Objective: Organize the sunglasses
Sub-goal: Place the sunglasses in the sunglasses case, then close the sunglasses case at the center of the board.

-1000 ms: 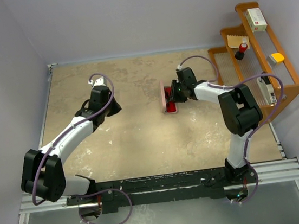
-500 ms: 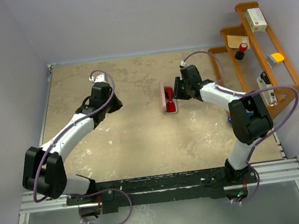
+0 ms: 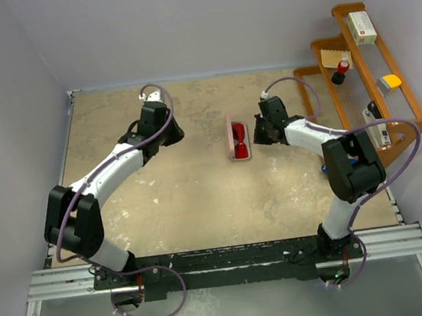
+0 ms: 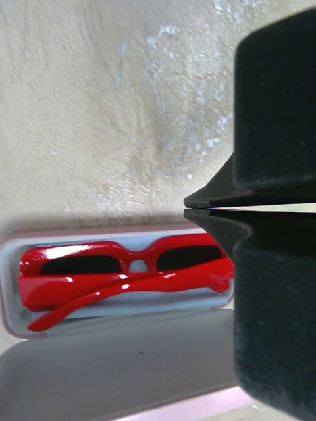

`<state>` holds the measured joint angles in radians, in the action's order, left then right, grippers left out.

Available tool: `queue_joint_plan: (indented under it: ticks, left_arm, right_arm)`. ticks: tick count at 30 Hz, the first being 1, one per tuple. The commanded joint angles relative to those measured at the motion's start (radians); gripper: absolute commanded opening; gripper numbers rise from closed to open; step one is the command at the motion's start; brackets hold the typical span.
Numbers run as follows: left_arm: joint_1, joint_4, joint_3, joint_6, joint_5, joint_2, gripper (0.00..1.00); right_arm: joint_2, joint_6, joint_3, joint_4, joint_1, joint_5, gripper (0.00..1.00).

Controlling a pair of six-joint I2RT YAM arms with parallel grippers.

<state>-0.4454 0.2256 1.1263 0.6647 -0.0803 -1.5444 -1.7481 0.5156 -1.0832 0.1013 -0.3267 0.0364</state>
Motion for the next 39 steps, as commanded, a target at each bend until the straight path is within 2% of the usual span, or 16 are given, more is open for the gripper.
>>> queue_joint_plan:
  ticks: [1, 13, 28, 39]
  left_arm:
    - [-0.029, -0.014, 0.113, -0.018, 0.016, -0.060, 0.14]
    - [-0.108, 0.024, 0.259, -0.036, 0.004, -0.216, 0.16]
    - [-0.210, 0.081, 0.441, -0.035, -0.008, -0.393, 0.17]
    - [-0.237, 0.045, 0.456, -0.004, 0.008, -0.450, 0.15]
  right_arm:
    - [-0.045, -0.027, -0.007, -0.064, 0.025, -0.029, 0.00]
    - [-0.173, -0.059, -0.083, -0.095, 0.034, -0.114, 0.00]
    - [-0.190, -0.063, -0.076, -0.113, 0.034, -0.174, 0.00]
    - [-0.183, -0.067, -0.057, -0.111, 0.033, -0.183, 0.00]
